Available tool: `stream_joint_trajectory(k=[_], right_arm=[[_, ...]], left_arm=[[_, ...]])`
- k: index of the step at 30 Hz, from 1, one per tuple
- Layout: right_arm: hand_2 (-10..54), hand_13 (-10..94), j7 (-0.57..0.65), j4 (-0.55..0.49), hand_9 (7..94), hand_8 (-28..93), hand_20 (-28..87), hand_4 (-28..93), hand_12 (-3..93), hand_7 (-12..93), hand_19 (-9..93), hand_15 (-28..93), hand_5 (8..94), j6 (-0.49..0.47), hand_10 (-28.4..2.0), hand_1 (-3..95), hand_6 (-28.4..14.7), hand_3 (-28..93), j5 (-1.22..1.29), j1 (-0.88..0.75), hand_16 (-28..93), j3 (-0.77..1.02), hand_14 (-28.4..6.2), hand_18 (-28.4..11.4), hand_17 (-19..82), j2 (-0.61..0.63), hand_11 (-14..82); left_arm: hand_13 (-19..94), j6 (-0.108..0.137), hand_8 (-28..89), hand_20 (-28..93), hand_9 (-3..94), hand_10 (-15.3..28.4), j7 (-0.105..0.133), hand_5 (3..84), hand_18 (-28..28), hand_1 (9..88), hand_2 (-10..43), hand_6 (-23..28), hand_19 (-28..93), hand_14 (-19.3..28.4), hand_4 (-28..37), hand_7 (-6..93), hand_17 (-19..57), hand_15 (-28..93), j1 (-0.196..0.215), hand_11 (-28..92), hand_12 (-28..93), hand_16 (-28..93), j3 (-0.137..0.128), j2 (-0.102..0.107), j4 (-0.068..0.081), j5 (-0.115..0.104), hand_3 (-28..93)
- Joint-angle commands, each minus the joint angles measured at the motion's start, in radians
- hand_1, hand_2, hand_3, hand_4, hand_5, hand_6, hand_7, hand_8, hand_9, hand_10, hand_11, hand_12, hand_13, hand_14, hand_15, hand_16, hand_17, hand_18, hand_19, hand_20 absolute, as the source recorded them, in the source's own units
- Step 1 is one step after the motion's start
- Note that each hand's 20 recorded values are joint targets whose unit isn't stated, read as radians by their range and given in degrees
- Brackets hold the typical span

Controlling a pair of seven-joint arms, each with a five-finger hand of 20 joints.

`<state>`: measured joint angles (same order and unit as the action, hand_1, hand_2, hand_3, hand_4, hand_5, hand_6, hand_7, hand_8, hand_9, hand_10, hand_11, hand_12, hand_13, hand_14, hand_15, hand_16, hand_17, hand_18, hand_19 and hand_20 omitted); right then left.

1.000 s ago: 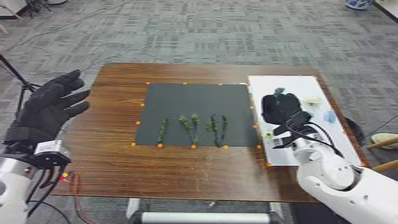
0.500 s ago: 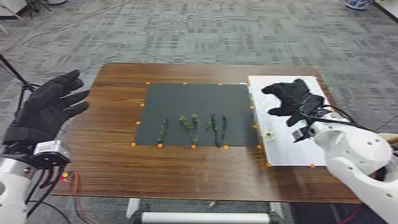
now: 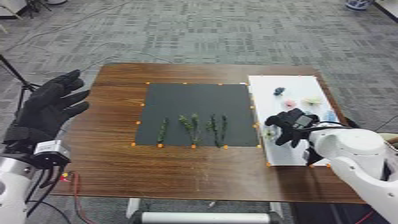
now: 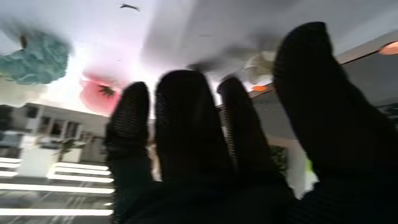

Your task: Arrange flowers

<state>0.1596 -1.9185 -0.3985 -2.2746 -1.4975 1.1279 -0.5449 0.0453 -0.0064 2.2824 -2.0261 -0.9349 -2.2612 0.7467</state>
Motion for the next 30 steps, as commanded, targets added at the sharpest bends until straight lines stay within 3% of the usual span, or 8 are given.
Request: stream_joint_trajectory(k=[1, 8, 17, 24, 27, 30], right_arm=[[-9.5, 53, -0.006, 0.002, 46.0, -13, 54, -28, 19.5, 25, 74, 81, 38.4, 0.065, -7.8, 45.4, -0.8, 67, -0.024, -0.067, 30, -0.030, -8.1, -19.4, 20, -0.014, 19.6], [-9.5, 55, 0.024, -0.019, 50.0, -13, 54, -28, 21.0, 26, 76, 81, 39.3, 0.125, -9.5, 45.1, -1.3, 68, -0.031, -0.148, 32, -0.021, -7.2, -19.7, 22, -0.045, 26.4], [-9.5, 59, 0.132, -0.013, 54.2, -14, 55, -28, 21.8, 28, 77, 81, 40.9, 0.310, -9.7, 45.9, -1.6, 66, -0.046, -0.190, 33, -0.113, -6.6, -20.3, 25, -0.055, 28.7], [-9.5, 64, 0.197, 0.022, 60.6, -18, 55, -28, 26.2, 44, 80, 80, 49.4, 0.371, -7.8, 44.3, 1.9, 72, -0.052, -0.196, 34, -0.191, -4.9, -20.1, 29, -0.057, 39.3], [-9.5, 65, 0.201, 0.032, 62.4, -17, 55, -28, 32.3, 48, 80, 80, 51.5, 0.390, -6.6, 46.6, 2.6, 67, -0.061, -0.198, 35, -0.210, -4.9, -19.9, 29, -0.063, 37.8], [-9.5, 68, 0.198, 0.039, 73.4, 1, 55, -28, 48.5, 54, 81, 80, 57.3, 0.428, -3.6, 50.4, 3.7, 63, -0.054, -0.195, 36, -0.225, -4.1, -19.5, 31, -0.065, 25.0]], left_arm=[[10, -0.012, -11, 10, 17.3, 9.5, -0.010, 22.1, 19.6, 25.8, -2.7, 1.4, 39, 13.2, -26.8, 23.5, -10.5, 45, 0.000, 23, 19, -6, 0.001, 0.000, 0.001, -0.005, 68], [10, -0.015, -11, 10, 17.3, 9.5, -0.014, 22.0, 19.6, 25.8, -2.8, 1.4, 39, 13.2, -26.8, 23.6, -10.5, 45, 0.000, 23, 19, -6, -0.001, -0.002, 0.001, -0.005, 69], [10, -0.014, -11, 10, 17.3, 9.6, -0.014, 22.1, 19.5, 25.7, -2.8, 1.4, 39, 13.3, -26.7, 23.5, -10.4, 45, 0.001, 23, 19, -6, -0.003, -0.006, 0.000, -0.003, 69], [10, -0.015, -11, 10, 17.4, 9.6, -0.012, 22.0, 19.5, 25.8, -2.8, 1.3, 39, 13.3, -26.7, 23.4, -10.5, 45, 0.010, 23, 19, -6, -0.009, -0.011, -0.004, -0.002, 69], [10, -0.014, -11, 10, 17.4, 9.6, -0.013, 22.1, 19.5, 25.8, -2.8, 1.4, 39, 13.3, -26.8, 23.4, -10.4, 45, 0.009, 23, 19, -6, -0.010, -0.011, -0.004, -0.002, 68], [10, -0.012, -11, 10, 17.4, 9.6, -0.012, 22.1, 19.6, 25.8, -2.7, 1.4, 39, 13.3, -26.7, 23.4, -10.5, 45, 0.009, 23, 19, -6, -0.010, -0.010, -0.005, -0.002, 68]])
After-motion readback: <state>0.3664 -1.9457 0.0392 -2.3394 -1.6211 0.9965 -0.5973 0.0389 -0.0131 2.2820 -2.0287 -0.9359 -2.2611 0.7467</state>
